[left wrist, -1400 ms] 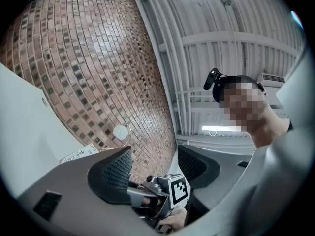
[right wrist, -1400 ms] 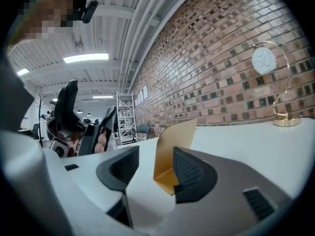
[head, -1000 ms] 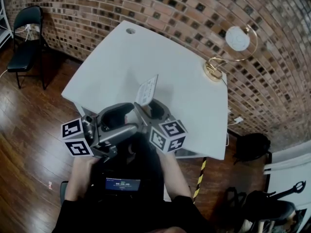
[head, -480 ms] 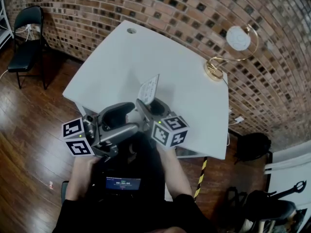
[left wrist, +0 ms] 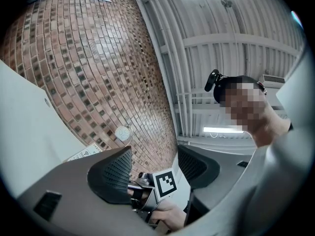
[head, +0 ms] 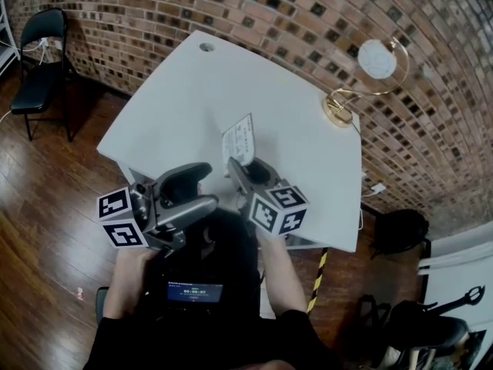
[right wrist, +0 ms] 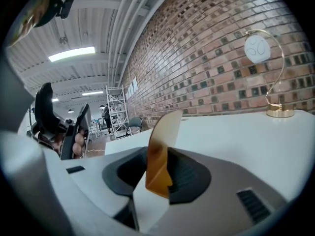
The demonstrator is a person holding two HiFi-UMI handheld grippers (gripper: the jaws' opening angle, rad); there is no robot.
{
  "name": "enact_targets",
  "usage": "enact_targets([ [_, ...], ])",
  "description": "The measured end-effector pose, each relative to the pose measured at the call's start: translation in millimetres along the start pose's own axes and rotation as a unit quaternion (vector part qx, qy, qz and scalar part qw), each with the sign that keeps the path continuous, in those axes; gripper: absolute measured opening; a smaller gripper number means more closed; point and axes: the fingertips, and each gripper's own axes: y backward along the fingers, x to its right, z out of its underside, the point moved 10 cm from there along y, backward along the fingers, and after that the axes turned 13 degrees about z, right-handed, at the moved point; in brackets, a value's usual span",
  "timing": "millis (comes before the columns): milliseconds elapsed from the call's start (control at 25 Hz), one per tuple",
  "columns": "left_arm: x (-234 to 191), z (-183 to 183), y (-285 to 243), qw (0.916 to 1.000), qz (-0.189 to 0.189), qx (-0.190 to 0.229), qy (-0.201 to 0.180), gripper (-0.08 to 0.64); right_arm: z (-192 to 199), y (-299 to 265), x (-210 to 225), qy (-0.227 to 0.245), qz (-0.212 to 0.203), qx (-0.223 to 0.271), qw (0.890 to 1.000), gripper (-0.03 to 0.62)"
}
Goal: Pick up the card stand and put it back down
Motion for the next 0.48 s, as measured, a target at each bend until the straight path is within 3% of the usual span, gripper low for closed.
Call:
enact_targets([
  [240, -3, 4, 0, 1.0000, 0.002, 0.000, 0.005, 0.284, 1, 4, 15, -0.005, 0.018, 0.003, 1.000, 0.132],
  [480, -6, 5, -1, 1.0000, 0.001, -0.001, 0.009, 0.284, 1, 6, 27, -0.011, 0.030, 0.010, 0.999, 0.075],
])
